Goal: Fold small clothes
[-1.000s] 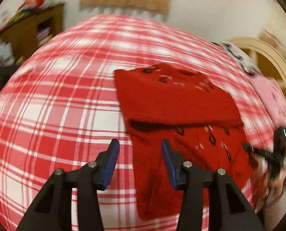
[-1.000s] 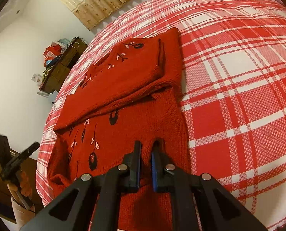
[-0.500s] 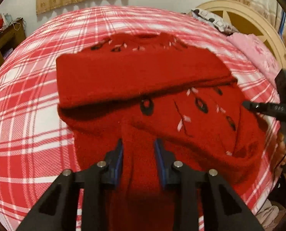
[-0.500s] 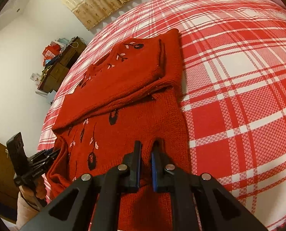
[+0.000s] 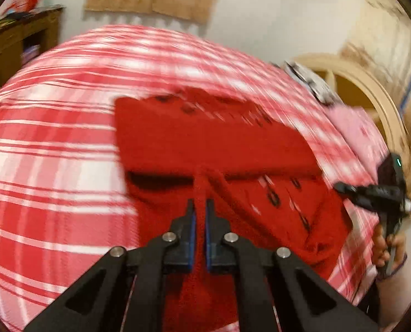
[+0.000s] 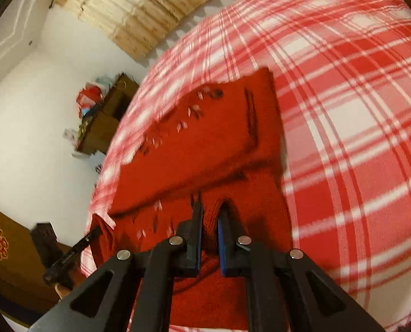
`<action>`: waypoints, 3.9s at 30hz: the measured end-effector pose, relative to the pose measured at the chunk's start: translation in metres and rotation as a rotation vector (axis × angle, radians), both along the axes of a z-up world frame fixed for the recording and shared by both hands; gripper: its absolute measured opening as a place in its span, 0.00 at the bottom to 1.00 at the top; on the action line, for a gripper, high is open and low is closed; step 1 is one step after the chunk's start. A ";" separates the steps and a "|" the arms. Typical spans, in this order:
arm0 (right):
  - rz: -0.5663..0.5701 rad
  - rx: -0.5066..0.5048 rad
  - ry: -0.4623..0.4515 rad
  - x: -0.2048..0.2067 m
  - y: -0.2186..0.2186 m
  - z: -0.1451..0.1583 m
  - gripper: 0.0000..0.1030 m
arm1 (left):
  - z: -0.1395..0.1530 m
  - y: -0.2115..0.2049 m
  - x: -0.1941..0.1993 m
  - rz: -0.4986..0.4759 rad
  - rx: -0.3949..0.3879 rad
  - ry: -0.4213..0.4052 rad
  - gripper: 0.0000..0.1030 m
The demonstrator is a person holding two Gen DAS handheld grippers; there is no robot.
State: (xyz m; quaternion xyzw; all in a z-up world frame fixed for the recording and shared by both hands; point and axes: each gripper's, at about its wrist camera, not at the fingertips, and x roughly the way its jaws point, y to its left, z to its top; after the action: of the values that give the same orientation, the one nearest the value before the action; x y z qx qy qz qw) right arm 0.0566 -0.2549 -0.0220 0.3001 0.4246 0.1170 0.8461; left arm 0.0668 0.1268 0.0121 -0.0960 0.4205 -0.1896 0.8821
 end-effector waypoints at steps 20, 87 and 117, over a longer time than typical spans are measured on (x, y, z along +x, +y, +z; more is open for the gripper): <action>0.147 -0.381 -0.122 -0.011 0.027 0.006 0.59 | -0.043 0.017 0.006 0.139 -0.045 0.077 0.06; -0.125 -0.756 0.011 0.214 0.044 -0.018 0.10 | -0.049 -0.024 0.218 0.419 0.241 0.065 0.16; -0.020 -0.499 -0.051 -0.003 0.035 -0.018 0.13 | -0.040 -0.020 0.019 0.243 0.135 0.007 0.49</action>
State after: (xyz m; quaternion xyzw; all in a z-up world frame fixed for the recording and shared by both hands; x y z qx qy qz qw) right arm 0.0538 -0.2204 -0.0404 0.0832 0.4160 0.0076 0.9055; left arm 0.0860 0.1069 -0.0276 -0.0871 0.4207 -0.0523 0.9015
